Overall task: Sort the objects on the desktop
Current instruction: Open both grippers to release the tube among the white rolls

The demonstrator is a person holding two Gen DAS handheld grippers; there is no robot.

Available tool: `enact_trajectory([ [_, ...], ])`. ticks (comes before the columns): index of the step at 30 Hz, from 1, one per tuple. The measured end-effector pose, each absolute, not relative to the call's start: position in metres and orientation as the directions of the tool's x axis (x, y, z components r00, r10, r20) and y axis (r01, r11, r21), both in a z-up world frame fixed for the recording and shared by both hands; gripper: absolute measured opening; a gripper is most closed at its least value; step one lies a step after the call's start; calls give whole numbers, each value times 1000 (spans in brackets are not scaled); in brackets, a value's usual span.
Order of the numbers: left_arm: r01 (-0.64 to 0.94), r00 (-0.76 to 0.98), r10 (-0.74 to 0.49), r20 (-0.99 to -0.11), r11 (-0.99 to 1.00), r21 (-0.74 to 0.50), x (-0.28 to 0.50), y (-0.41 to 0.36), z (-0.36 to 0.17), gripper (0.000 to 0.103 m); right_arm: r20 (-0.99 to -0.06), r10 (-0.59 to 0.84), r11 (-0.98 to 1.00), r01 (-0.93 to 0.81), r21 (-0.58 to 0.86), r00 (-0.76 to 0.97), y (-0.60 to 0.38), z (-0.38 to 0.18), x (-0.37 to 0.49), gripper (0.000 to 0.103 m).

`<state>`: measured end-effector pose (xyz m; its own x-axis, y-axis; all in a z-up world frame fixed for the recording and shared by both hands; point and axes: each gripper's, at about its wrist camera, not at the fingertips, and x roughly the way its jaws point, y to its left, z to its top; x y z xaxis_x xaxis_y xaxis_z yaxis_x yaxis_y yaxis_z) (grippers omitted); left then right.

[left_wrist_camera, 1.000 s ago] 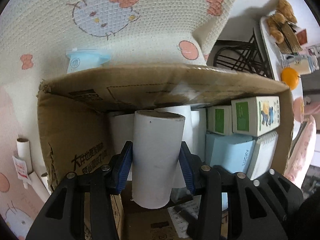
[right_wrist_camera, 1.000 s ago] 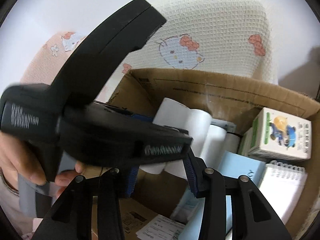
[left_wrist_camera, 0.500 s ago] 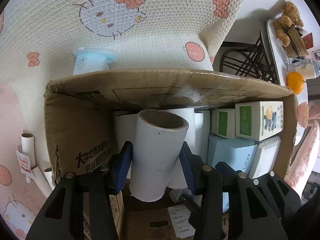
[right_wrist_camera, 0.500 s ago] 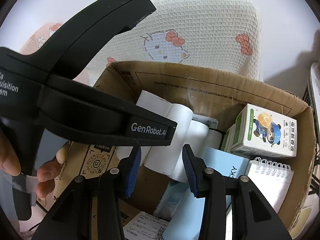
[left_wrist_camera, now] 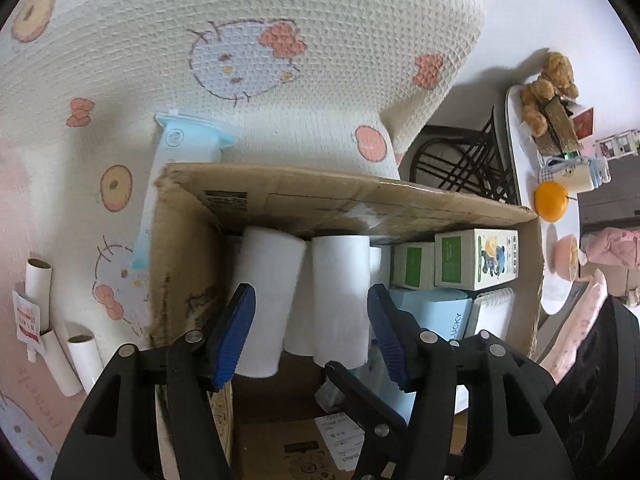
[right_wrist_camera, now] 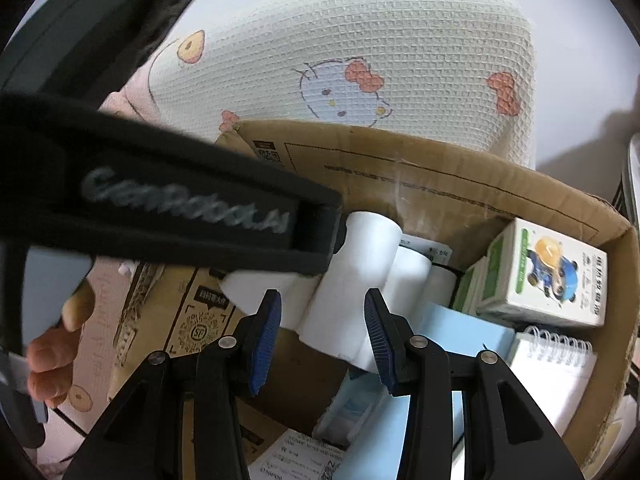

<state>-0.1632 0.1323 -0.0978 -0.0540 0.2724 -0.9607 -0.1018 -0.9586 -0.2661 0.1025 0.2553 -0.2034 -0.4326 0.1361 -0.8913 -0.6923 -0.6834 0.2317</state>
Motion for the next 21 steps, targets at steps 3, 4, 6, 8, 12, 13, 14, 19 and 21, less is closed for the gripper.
enact_trajectory([
  [3, -128, -84, 262, -961, -960, -251, -159, 127, -93, 62, -888, 117, -680, -688, 254, -444, 258, -205, 98, 40],
  [4, -144, -108, 254, -961, -960, -238, -157, 124, -88, 62, -888, 117, -678, -689, 255, -444, 258, -205, 97, 40],
  [6, -181, -134, 271, -953, -952, -246, -152, 120, -81, 60, -893, 119, -678, -693, 246, -433, 258, -204, 94, 40],
  [8, -224, -172, 289, -942, -943, -248, -146, 115, -73, 48, -897, 119, -681, -692, 239, -426, 258, -204, 91, 40],
  [12, -286, -198, 317, -928, -924, -254, -135, 108, -64, 23, -904, 112, -695, -682, 226, -413, 253, -203, 84, 40],
  [13, -301, -197, 330, -923, -917, -263, -133, 107, -63, 23, -906, 113, -705, -676, 215, -407, 250, -203, 79, 40],
  [14, -308, -193, 333, -923, -914, -266, -130, 104, -63, 22, -911, 113, -717, -667, 202, -397, 252, -206, 74, 40],
  [19, -320, -203, 347, -916, -907, -273, -125, 90, -60, 16, -921, 138, -767, -627, 133, -364, 243, -213, 59, 39],
  [21, -296, -225, 372, -900, -907, -301, -126, 79, -57, 16, -920, 141, -794, -597, 115, -365, 240, -214, 52, 39],
])
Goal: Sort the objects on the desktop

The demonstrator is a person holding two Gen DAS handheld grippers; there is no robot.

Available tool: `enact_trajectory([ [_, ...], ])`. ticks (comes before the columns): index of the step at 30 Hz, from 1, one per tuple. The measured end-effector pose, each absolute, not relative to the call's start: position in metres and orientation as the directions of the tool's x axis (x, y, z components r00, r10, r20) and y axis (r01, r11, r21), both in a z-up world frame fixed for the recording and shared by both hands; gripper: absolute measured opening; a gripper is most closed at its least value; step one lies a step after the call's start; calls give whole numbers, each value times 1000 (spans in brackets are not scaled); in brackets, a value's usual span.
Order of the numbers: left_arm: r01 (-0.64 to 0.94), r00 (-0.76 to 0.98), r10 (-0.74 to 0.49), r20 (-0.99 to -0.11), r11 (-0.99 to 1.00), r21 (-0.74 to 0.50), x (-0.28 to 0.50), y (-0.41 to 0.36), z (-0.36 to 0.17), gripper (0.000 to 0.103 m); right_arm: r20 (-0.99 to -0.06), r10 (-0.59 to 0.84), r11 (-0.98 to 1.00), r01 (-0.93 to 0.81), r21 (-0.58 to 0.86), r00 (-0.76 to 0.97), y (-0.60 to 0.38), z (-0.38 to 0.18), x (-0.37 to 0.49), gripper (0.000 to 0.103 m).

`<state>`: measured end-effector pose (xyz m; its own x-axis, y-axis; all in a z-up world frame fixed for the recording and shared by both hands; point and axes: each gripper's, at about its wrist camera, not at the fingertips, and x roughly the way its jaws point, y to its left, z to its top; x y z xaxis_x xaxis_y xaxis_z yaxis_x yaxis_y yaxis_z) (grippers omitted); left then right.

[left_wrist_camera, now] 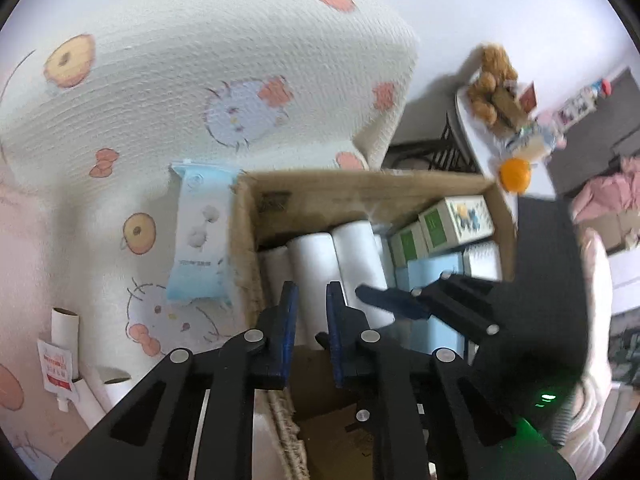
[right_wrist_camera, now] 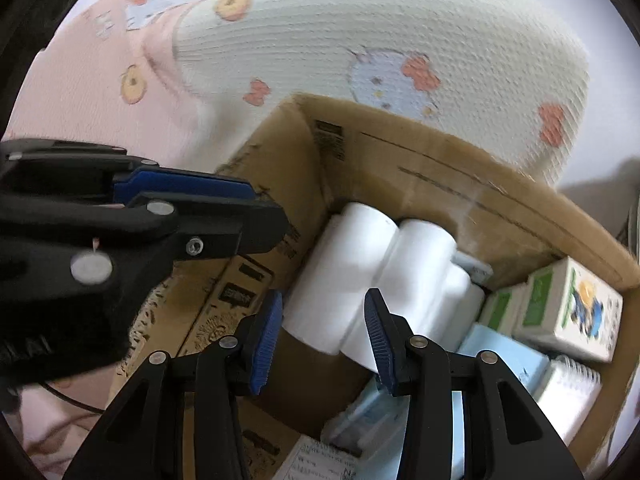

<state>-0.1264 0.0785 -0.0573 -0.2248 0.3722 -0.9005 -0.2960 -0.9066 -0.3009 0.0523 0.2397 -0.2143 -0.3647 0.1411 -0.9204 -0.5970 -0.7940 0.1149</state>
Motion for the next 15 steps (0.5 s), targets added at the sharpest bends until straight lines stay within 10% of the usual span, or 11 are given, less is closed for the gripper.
enact_trajectory([
  [15, -298, -206, 405, -891, -893, -337, -114, 56, -54, 16, -949, 132, -769, -633, 84, -286, 257, -238, 33, 33],
])
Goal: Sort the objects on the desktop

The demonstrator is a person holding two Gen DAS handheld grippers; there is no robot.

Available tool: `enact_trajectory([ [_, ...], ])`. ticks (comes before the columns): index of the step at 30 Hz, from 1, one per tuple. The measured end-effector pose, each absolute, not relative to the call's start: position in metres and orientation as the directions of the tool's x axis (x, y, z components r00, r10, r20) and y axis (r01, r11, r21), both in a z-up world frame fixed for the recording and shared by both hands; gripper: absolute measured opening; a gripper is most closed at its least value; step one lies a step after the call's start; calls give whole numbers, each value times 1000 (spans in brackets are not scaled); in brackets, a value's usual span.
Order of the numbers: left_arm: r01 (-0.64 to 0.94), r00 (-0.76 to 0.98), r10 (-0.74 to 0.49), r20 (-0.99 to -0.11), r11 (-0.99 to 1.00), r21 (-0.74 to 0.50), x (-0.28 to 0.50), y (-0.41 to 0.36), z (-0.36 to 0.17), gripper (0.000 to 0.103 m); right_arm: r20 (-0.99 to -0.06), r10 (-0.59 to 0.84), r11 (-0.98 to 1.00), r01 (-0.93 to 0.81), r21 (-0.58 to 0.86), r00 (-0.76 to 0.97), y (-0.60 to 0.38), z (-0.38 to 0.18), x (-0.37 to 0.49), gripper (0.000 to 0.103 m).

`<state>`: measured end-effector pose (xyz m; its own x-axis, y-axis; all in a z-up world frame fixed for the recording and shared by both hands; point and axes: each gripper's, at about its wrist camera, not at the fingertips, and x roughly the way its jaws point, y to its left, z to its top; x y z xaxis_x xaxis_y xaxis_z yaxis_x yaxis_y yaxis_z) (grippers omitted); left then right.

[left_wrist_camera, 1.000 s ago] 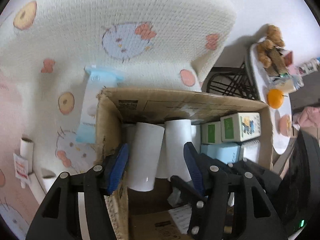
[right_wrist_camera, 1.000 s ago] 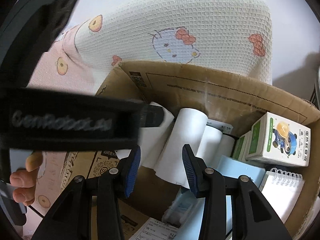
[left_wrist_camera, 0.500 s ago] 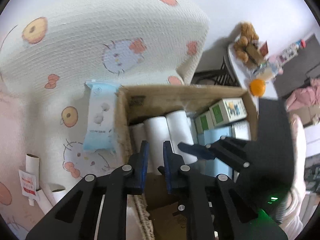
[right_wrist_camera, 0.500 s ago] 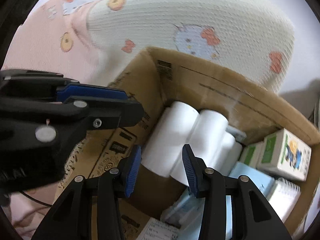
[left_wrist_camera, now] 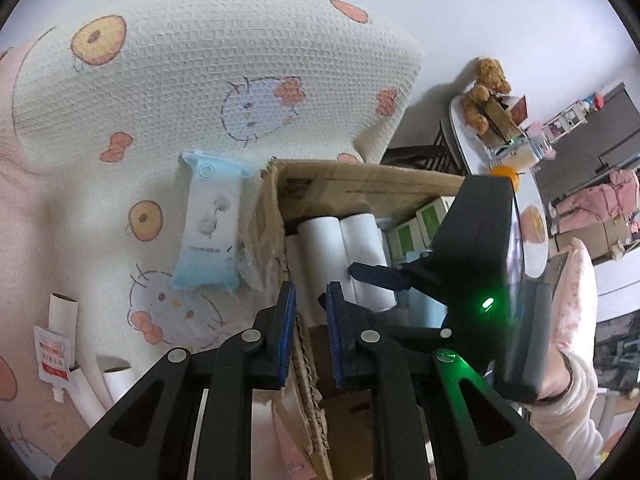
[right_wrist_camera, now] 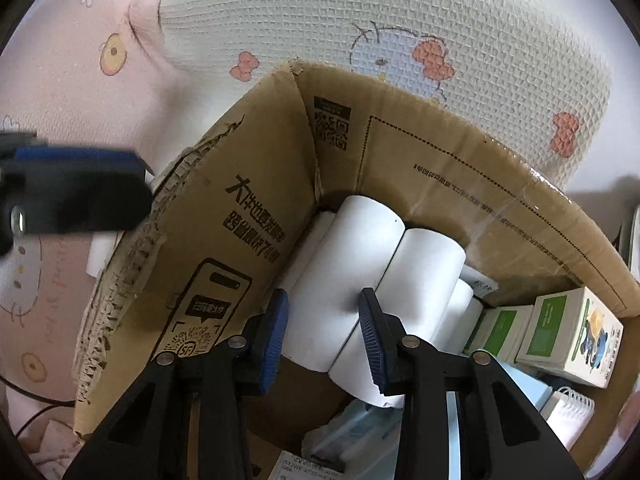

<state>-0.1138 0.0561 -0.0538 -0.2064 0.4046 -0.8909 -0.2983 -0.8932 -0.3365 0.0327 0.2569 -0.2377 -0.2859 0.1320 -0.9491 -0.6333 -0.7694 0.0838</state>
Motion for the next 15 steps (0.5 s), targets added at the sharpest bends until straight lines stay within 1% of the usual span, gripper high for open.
enact_trajectory([
  [3, -316, -205, 387, -899, -896, -313, -111, 66, -52, 18, -937, 97, -749, -645, 153, -334, 256, -224, 47, 33],
  [5, -331, -200, 389, -900, -891, -311, -109, 74, -49, 22, -933, 114, -741, -655, 150, -342, 258, -215, 55, 33],
  [6, -335, -194, 389, -901, -889, -311, -109, 79, -49, 28, -932, 120, -740, -657, 146, -343, 257, -210, 61, 33],
  [7, -337, -188, 388, -902, -888, -312, -110, 83, -49, 36, -930, 128, -741, -657, 141, -345, 258, -206, 66, 33],
  [9, -340, -164, 387, -907, -886, -317, -112, 93, -51, 41, -930, 145, -740, -660, 125, -338, 261, -199, 77, 33],
  [14, -345, -37, 410, -911, -861, -373, -117, 122, -67, 43, -934, 180, -734, -674, 80, -308, 256, -184, 111, 33],
  [15, -347, -37, 399, -916, -865, -363, -116, 128, -69, 43, -937, 178, -732, -677, 78, -300, 257, -183, 117, 33],
])
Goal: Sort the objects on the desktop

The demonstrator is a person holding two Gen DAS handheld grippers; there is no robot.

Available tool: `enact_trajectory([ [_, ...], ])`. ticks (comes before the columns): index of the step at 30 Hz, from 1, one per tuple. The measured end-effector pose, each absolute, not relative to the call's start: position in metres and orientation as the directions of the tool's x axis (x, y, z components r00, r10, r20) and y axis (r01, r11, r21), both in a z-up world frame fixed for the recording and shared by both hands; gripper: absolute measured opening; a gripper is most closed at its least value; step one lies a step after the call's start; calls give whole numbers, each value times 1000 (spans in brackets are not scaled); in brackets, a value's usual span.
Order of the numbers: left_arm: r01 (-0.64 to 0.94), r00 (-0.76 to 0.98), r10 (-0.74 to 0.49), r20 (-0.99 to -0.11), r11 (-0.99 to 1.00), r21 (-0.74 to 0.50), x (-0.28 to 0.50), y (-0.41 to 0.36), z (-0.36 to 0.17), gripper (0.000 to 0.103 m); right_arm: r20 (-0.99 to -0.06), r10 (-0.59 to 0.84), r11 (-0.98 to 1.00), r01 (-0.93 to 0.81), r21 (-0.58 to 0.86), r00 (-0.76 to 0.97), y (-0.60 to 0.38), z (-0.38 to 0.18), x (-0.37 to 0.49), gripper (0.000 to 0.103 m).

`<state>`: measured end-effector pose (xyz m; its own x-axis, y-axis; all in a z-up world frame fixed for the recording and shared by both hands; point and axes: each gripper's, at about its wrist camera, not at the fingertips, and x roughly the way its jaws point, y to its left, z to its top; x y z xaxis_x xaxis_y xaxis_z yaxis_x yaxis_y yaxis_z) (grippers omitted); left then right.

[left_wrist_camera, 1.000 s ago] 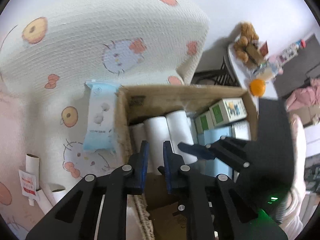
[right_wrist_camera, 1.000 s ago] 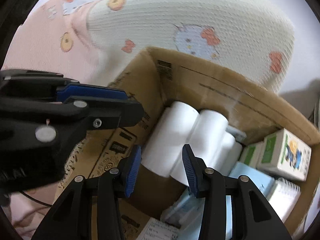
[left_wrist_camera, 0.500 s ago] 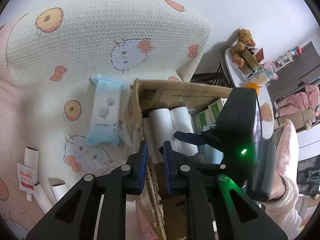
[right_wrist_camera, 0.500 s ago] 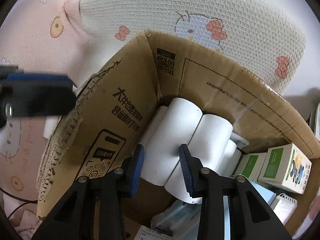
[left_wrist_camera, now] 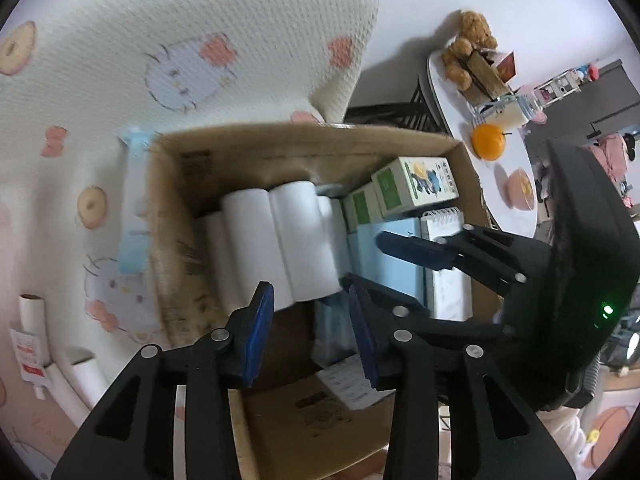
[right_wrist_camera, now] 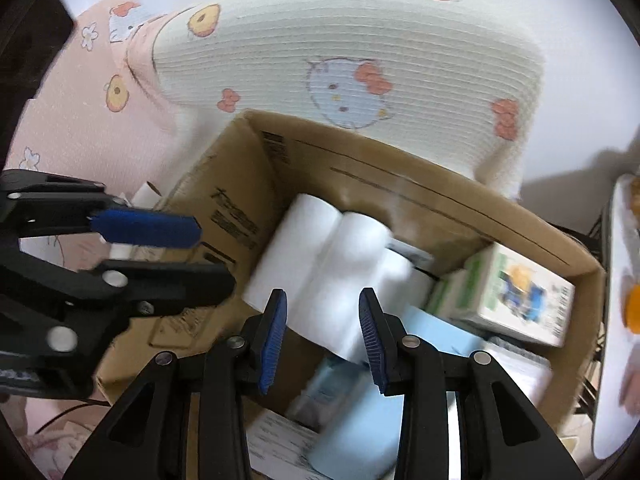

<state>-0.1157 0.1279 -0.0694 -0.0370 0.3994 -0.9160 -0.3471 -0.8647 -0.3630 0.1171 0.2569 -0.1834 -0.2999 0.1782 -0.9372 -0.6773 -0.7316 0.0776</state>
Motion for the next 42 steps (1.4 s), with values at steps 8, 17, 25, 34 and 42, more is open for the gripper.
enact_trajectory([
  [8, -407, -125, 330, -936, -877, -255, -101, 155, -78, 43, -918, 191, -686, -716, 128, -347, 247, -172, 169, 34],
  [17, -396, -279, 310, -909, -900, -185, -62, 154, -83, 42, -818, 343, -666, -734, 134, -461, 208, -135, 183, 34],
  [25, -412, -476, 296, -828, -907, -88, -12, 129, -53, 51, -713, 490, -646, -758, 89, -501, 159, -118, 181, 34],
  [34, -325, -567, 240, -788, -944, -55, 4, 82, -39, 57, -615, 639, -625, -778, -63, -463, 126, -95, 152, 34],
  [42, -284, -655, 237, -718, -957, -58, 23, 51, -17, 67, -673, 648, -591, -792, -152, -355, 121, -108, 140, 35],
])
